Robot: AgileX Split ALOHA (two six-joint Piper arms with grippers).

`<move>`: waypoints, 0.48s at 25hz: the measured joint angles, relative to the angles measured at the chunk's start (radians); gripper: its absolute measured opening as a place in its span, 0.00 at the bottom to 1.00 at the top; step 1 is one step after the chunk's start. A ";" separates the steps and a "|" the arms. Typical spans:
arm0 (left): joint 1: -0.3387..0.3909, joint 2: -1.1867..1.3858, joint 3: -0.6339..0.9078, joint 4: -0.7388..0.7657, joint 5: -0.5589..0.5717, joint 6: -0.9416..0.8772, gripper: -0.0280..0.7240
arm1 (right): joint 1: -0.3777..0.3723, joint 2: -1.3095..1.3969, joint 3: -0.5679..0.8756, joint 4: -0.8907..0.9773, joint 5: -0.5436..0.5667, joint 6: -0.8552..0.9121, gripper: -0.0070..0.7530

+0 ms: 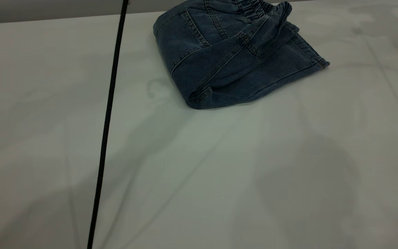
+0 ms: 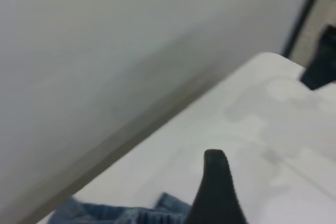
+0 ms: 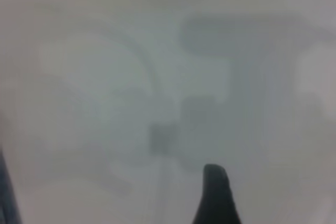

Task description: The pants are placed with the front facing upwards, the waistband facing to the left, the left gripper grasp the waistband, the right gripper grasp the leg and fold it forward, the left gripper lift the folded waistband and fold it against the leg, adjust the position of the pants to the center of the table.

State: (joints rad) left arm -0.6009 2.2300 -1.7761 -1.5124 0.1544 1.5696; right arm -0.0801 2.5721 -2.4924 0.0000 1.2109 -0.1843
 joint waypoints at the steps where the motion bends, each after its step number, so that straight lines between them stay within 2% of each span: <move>1: 0.000 0.000 0.000 -0.004 0.002 0.000 0.69 | 0.000 0.000 0.000 0.000 0.001 0.000 0.57; 4: 0.000 0.000 0.000 -0.071 -0.009 -0.015 0.69 | 0.000 0.000 0.000 0.000 0.006 -0.001 0.57; 7: 0.000 0.000 -0.001 -0.158 0.018 -0.107 0.69 | 0.000 0.000 0.000 0.000 0.010 -0.001 0.57; 12: 0.000 0.000 -0.001 -0.163 0.034 -0.160 0.69 | 0.000 0.008 0.000 0.000 0.011 -0.003 0.57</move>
State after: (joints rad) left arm -0.6009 2.2300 -1.7770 -1.6759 0.1888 1.4093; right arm -0.0801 2.5802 -2.4924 0.0000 1.2216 -0.1871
